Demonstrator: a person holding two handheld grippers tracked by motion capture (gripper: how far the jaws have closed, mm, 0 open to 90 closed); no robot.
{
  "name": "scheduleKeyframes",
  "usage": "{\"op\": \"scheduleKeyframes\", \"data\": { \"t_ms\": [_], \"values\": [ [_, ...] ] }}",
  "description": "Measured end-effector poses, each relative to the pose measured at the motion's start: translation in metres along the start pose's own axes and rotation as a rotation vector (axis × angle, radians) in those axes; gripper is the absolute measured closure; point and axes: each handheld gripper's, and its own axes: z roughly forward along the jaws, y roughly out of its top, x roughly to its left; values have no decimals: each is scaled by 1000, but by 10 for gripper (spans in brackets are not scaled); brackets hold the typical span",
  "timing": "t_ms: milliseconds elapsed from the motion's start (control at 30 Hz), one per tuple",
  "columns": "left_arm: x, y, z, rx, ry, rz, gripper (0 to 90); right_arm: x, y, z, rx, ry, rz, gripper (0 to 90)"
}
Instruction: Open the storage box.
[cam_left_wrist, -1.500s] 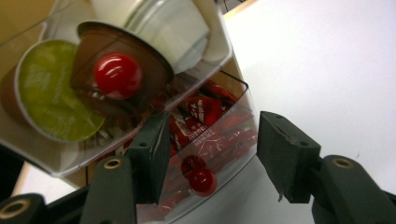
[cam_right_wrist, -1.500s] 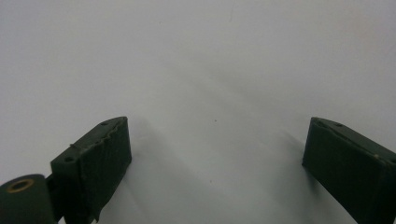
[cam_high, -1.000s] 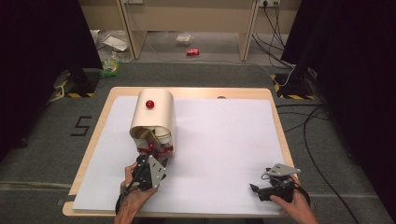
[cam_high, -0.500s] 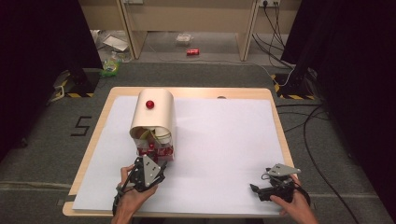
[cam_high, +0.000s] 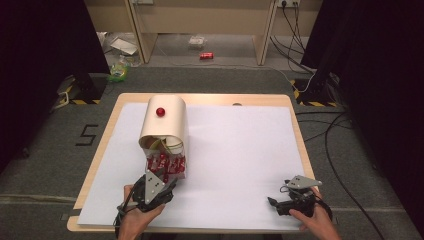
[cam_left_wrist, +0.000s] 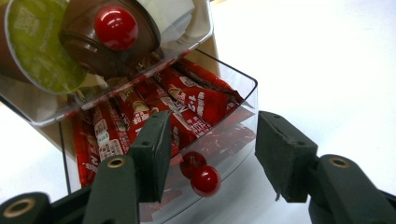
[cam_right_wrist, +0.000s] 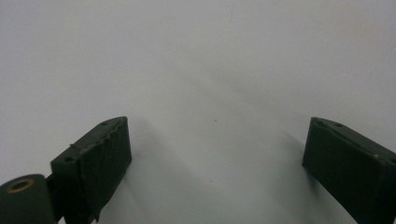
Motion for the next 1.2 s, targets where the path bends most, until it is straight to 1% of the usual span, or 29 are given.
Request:
{"op": "scheduleKeyframes", "data": {
  "t_ms": [33, 67, 100, 133, 167, 200, 267, 333, 367, 600, 633, 733, 867, 933, 967, 1000, 1133, 1167, 1200],
  "values": [
    [0, -1, -2, -1, -3, -13, 462, 0, 0, 0, 0, 0, 0, 82],
    [0, -1, -2, -1, -3, -13, 464, 0, 0, 0, 0, 0, 0, 82],
    [-1, -2, -3, -5, -9, -29, 464, 0, 0, 0, 0, 0, 1, 82],
    [-1, -2, -3, -5, -9, -29, 464, 0, 0, 0, 0, 0, 1, 82],
    [-1, -4, -4, 0, -19, -42, 465, 0, 0, 0, 0, 0, 0, 83],
    [-1, -5, -5, 1, -19, -50, 468, 0, 0, 0, 0, 0, 0, 82],
    [-1, -7, -7, -2, -27, -63, 470, 0, 0, 0, 0, 0, 0, 82],
    [-1, -8, -8, -2, -28, -67, 477, 0, 0, 0, 0, 0, 1, 82],
    [-2, -10, -10, -13, -32, -76, 479, 0, 0, 0, 0, 0, 1, 82],
    [-4, -14, -14, -16, -38, -92, 482, 0, 0, 0, 0, -1, 1, 83],
    [-5, -15, -16, -6, -46, -91, 482, 0, 0, 0, 0, 0, 1, 82],
    [-7, -17, -17, 6, -52, -90, 482, 0, 0, 0, 0, 0, 1, 83],
    [-8, -22, -19, 12, -59, -106, 490, 0, 0, 0, 1, -1, 2, 83],
    [-10, -26, -20, 24, -68, -113, 492, 0, 0, 0, 0, -1, 1, 83],
    [-12, -28, -19, 35, -85, -122, 492, 0, 0, 0, 0, 0, 0, 83],
    [-12, -29, -20, 27, -79, -120, 491, 0, 0, 0, 0, 0, 1, 83],
    [-13, -28, -24, 32, -83, -124, 491, 0, 0, 0, 0, -1, 0, 83],
    [-14, -28, -25, 32, -91, -137, 491, 0, 0, 0, 0, -1, 0, 83],
    [-14, -28, -25, 32, -91, -137, 491, 0, 0, 0, 0, -1, 0, 83]
  ]
}}
